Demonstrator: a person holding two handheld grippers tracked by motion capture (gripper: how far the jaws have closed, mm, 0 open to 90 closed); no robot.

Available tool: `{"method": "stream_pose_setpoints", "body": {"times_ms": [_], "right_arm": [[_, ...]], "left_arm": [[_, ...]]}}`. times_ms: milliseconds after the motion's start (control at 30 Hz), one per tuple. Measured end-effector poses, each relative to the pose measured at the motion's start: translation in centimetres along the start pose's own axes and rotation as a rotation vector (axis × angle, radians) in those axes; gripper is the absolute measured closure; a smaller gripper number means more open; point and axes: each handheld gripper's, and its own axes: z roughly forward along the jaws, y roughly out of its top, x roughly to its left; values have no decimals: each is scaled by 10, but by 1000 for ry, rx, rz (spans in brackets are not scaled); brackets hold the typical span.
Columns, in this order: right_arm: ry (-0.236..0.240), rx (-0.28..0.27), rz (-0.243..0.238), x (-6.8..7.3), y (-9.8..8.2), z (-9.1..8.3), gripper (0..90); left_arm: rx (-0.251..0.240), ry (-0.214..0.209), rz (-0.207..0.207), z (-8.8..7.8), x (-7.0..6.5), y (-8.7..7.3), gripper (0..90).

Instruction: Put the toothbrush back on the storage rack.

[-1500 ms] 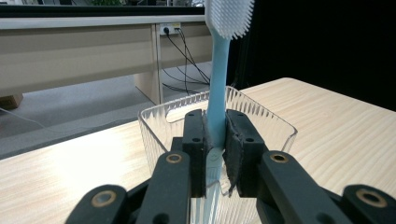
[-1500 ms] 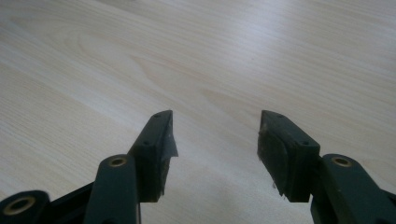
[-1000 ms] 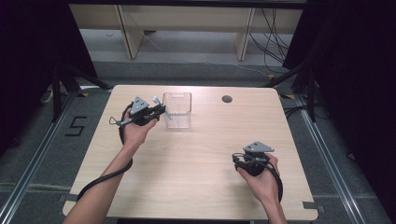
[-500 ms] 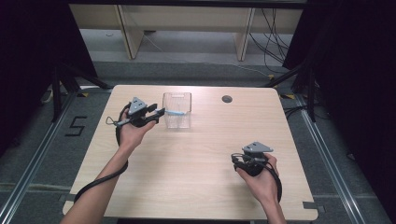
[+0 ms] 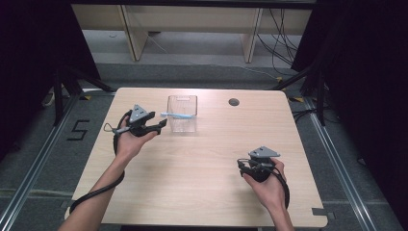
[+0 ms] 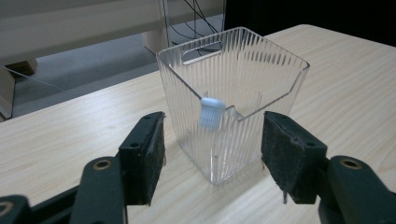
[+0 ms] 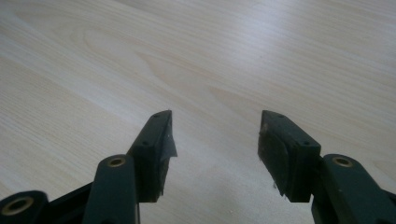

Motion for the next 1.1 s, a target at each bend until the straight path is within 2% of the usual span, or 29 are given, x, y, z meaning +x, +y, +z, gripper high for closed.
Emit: {"method": "stream_pose_setpoints", "body": {"times_ms": [100, 167, 200, 233, 267, 333, 433, 567, 600, 667, 700, 800, 1033, 1067, 1100], "right_arm": [[4, 8, 24, 2, 0, -1, 458], [5, 0, 0, 0, 1, 0, 458], [11, 9, 27, 2, 0, -1, 458], [11, 9, 27, 2, 0, -1, 458], [1, 3, 23, 3, -1, 0, 458], [0, -5, -29, -1, 0, 1, 457], [11, -2, -23, 0, 0, 2, 457], [0, 0, -21, 0, -1, 1, 457], [9, 9, 1, 1, -1, 1, 457], [8, 8, -11, 0, 0, 1, 457], [8, 9, 9, 1, -1, 1, 457], [6, 19, 26, 3, -1, 0, 457], [6, 16, 18, 2, -1, 0, 457], [4, 5, -1, 1, -1, 1, 457], [6, 1, 9, 1, -1, 2, 457]], "left_arm": [[21, 0, -2, -7, 0, -3, 364], [24, -2, -1, -8, 0, -3, 361], [26, -2, -5, -10, 0, -4, 361], [29, -2, -9, -12, 0, -5, 361], [34, -2, -7, -13, 0, -5, 361], [41, -3, -2, -17, 0, -6, 360], [41, -4, -6, -22, 0, -7, 358], [45, -7, 1, -28, 1, -9, 352], [41, -4, -2, -32, 0, -11, 351], [37, -3, 0, -34, 1, -11, 351], [36, 0, 2, -36, 0, -12, 351], [32, -4, 4, -40, 0, -15, 348], [50, 0, -1, -51, -4, -24, 344], [52, -3, -4, -53, -5, -25, 344], [54, -2, 1, -55, -5, -26, 343]]}}
